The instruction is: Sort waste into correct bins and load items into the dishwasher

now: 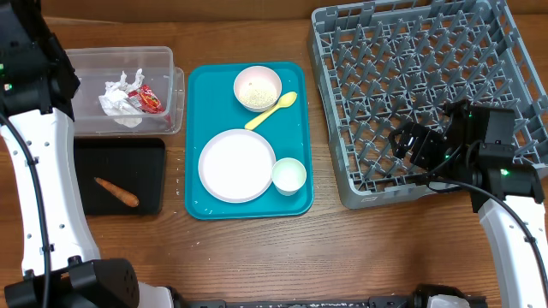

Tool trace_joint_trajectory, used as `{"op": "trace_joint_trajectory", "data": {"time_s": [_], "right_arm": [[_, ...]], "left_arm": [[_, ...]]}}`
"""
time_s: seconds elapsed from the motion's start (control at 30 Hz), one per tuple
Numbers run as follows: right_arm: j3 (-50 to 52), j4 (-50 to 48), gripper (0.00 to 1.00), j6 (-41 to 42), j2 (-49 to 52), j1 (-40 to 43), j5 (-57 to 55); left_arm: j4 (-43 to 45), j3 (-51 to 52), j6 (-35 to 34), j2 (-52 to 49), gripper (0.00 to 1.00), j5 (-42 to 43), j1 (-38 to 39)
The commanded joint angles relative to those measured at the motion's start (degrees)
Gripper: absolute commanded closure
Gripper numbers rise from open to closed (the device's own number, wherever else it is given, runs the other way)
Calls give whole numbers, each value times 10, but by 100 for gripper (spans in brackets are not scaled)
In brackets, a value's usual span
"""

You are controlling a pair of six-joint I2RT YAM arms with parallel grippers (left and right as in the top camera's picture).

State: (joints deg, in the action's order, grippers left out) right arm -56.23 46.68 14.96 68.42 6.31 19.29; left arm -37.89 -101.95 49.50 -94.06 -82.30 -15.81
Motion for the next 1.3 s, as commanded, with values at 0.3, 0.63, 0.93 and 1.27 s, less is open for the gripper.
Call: {"op": "trace_joint_trajectory", "data": {"time_s": [0.3, 0.63, 0.93, 1.27], "right_arm": [[-12, -2, 0, 2, -2, 2, 5], [-12, -3, 0, 2, -2, 2, 5], [-12, -8, 0, 2, -2, 2, 5], [-12, -21, 0, 3, -2, 2, 5]], "left_arm": [[76, -1, 282, 68, 96, 57, 30], [315, -1, 495, 68, 96, 43, 31], [334, -1, 302, 68, 96, 10, 31], [-2, 3, -399, 67, 96, 49, 91]]}}
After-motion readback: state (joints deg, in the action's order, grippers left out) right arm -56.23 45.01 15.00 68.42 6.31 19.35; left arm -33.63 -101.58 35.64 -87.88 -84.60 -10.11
